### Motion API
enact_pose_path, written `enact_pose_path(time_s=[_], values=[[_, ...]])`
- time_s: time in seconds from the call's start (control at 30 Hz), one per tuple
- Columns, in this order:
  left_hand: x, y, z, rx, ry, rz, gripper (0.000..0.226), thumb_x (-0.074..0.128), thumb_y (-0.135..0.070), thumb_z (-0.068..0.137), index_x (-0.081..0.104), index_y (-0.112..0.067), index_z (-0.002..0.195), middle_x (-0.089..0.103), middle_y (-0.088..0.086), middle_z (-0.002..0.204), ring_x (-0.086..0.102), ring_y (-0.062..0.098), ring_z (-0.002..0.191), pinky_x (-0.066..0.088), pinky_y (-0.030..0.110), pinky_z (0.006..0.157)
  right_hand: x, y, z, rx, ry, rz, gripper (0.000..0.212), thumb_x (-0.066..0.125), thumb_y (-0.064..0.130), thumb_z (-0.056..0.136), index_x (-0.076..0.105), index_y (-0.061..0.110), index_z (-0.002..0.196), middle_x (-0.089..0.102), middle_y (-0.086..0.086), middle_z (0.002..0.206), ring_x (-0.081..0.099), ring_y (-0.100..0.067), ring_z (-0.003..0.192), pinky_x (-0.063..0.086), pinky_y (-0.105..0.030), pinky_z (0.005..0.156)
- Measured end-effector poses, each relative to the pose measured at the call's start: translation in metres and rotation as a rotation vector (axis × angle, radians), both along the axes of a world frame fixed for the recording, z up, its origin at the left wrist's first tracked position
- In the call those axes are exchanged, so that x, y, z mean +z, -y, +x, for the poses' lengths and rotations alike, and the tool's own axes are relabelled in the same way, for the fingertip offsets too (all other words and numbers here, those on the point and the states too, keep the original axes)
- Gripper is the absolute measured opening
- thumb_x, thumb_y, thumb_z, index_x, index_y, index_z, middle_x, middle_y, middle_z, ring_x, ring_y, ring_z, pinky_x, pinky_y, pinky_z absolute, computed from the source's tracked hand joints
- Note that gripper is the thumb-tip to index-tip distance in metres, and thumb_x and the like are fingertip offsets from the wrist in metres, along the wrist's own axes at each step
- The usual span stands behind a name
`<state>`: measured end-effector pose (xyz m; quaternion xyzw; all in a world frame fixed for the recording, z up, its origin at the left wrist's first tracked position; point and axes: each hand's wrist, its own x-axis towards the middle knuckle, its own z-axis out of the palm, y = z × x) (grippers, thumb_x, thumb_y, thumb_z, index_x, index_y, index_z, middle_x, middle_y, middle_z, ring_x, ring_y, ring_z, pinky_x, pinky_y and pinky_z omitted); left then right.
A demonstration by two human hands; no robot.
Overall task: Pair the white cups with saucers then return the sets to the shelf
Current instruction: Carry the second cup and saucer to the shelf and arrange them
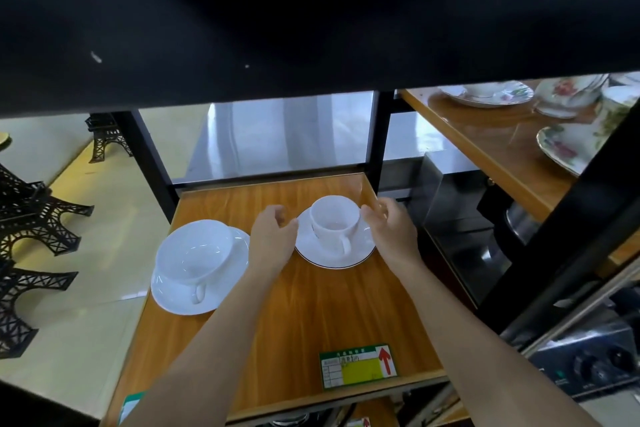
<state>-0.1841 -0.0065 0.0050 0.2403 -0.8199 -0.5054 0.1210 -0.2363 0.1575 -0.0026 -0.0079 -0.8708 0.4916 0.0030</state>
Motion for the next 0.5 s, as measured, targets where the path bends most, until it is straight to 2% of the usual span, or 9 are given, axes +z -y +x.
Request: enact_pose_path(time_s=[0.07,0.13,0.27,0.37,0.5], values=[[-0.006,0.0,0.001,-0.122,-0.044,-0.027,0.052,0.062,-0.012,0.087,0.044,-0.013,0.136,0.052,0.006,0.136,0.049,0.021,0.122,0.041,0.03,0.094,0.002,-0.002,0.002,0.065,-0.006,0.003,0.045,0.051,0.028,0.092,0.045,0.019,0.136,0.052,-0.005,0.137,0.049,-0.024,0.126,0.045,-0.042,0.103],[-0.013,-0.002,0.003,-0.255,-0.045,-0.039,0.06,0.066,-0.008,0.083,0.042,-0.016,0.137,0.05,0.003,0.135,0.048,0.017,0.119,0.04,0.025,0.092,0.0,-0.001,0.003,0.159,0.021,0.012,0.05,0.051,0.016,0.093,0.039,0.021,0.141,0.047,-0.004,0.143,0.043,-0.024,0.132,0.041,-0.04,0.105],[-0.02,-0.006,0.001,-0.352,-0.071,0.0,0.069,0.072,-0.019,0.079,0.038,-0.022,0.139,0.049,-0.001,0.136,0.046,0.01,0.115,0.039,0.021,0.088,-0.004,0.003,0.007,0.263,0.021,0.034,0.059,0.06,0.02,0.088,0.037,0.028,0.142,0.047,-0.001,0.144,0.043,-0.023,0.133,0.045,-0.045,0.105],[-0.021,-0.009,0.0,-0.359,-0.107,0.005,0.068,0.073,-0.027,0.079,0.039,-0.022,0.138,0.051,-0.002,0.134,0.048,0.012,0.116,0.043,0.027,0.094,-0.007,0.004,0.005,0.277,0.006,0.045,0.061,0.063,0.023,0.087,0.037,0.027,0.142,0.049,-0.001,0.142,0.045,-0.022,0.131,0.046,-0.047,0.103],[-0.018,-0.012,0.0,-0.332,-0.127,0.005,0.068,0.071,-0.026,0.08,0.038,-0.018,0.139,0.051,0.002,0.136,0.047,0.011,0.115,0.039,0.025,0.094,-0.007,0.004,0.005,0.253,-0.017,0.076,0.058,0.062,0.018,0.088,0.039,0.025,0.14,0.049,-0.003,0.141,0.045,-0.023,0.13,0.045,-0.045,0.104]])
